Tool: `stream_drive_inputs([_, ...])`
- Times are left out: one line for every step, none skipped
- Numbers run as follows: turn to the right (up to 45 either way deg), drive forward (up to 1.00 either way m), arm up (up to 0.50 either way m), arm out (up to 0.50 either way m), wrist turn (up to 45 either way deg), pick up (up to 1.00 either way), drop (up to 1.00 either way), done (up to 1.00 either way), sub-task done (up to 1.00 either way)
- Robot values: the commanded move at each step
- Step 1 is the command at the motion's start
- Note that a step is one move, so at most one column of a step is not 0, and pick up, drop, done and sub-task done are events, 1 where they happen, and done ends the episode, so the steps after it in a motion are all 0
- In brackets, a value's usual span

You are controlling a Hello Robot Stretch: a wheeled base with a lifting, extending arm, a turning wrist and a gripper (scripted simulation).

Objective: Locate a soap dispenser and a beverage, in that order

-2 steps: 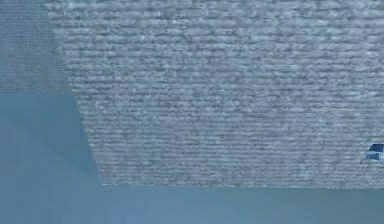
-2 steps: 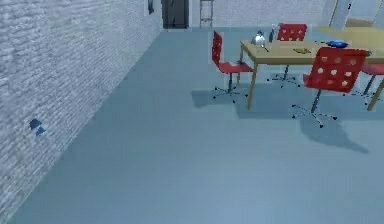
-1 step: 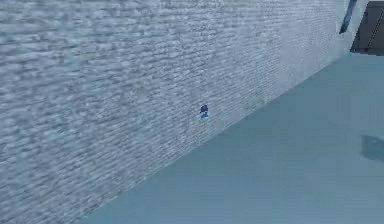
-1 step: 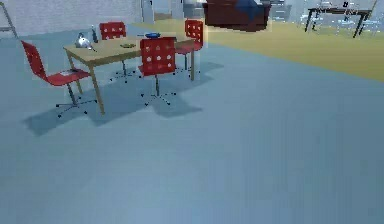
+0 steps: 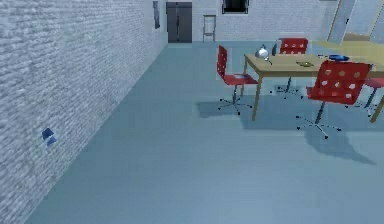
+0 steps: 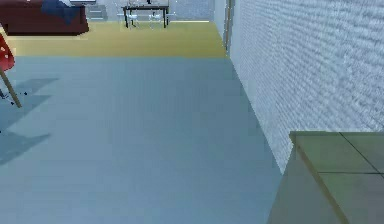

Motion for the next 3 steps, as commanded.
stream_drive_inputs([0.0,0.20,0.00,0.00,0.0,0.00,0.00,0.00,0.00])
stream_drive_inputs([-45.0,0.00,0.00,0.00,0.0,0.00,0.00,0.00,0.00])
stream_drive_inputs([-39.0,0.00,0.00,0.00,0.0,0.00,0.00,0.00,0.00])
